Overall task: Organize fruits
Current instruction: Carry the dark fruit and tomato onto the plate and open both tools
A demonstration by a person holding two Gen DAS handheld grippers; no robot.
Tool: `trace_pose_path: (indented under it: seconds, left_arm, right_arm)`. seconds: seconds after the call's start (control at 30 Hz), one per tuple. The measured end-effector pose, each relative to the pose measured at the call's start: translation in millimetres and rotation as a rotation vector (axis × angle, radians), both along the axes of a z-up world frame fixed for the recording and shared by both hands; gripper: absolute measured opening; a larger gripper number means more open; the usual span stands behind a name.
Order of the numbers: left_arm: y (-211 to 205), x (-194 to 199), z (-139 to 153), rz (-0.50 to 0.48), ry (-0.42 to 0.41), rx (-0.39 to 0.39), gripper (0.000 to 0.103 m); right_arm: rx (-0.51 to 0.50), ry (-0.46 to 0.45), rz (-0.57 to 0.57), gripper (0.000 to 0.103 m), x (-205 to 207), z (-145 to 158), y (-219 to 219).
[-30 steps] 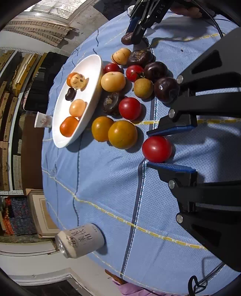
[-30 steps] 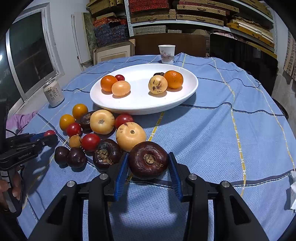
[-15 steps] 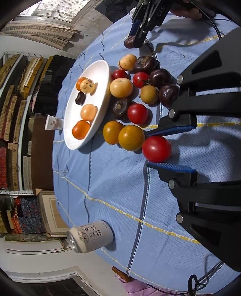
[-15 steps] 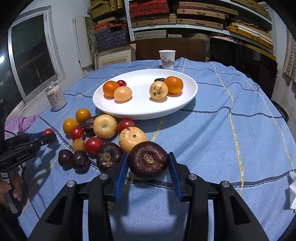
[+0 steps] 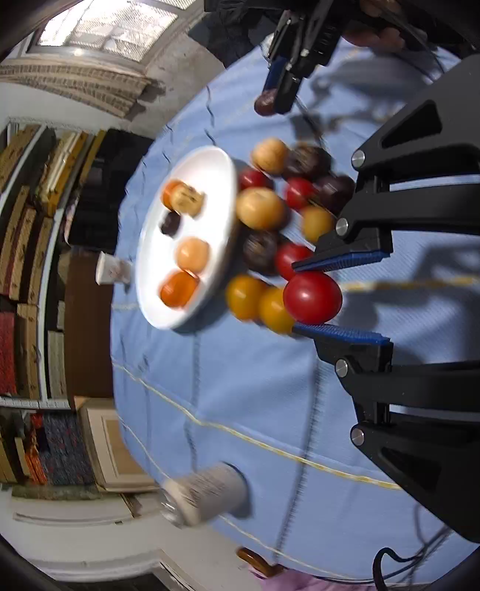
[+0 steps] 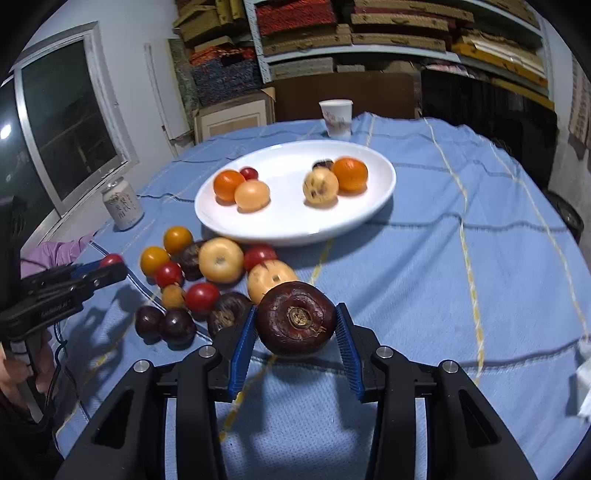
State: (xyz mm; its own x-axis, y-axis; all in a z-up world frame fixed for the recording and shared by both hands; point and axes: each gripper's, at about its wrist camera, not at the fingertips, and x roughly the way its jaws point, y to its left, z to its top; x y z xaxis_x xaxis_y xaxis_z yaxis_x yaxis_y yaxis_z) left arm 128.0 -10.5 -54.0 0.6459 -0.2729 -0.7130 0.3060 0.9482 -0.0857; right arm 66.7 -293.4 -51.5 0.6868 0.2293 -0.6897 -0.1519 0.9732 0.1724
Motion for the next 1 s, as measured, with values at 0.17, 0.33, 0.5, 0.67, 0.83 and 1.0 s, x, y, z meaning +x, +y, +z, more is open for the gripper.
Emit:
trace_pose_path:
  seconds: [0.17,0.33,0.5,0.67,0.83,1.0]
  left_arm:
    - [-43,41,32,-0.072,-0.032,0.004,0.027]
    - [-87,102,40,-0.095,-0.039,0.048,0.027]
    - [-101,159,23,-0.078,0.028,0.020,0.027]
    - [-111,185,6,-0.082,0.071,0.033,0.028]
    - [-97,183,15,-0.035,0.044,-0.021,0.068]
    - [-72,161,35,0.000,0.019,-0.073,0.073]
  right_arm:
    - [-0.068,-0.086,0.022,0.043,25,41,3]
    - [-0.116,-0.139,0.027,0.043,89,62,3]
    - [-0.137,-0.090,0.051,0.043,152,45,6]
    - [-0.132,-0.062,0.055,0.043,185,34,8]
    - [-0.122,-0.082,0.040,0.051,184,40,4]
    - [-0.100,-0.106,0.036,0.051,151,52,-1]
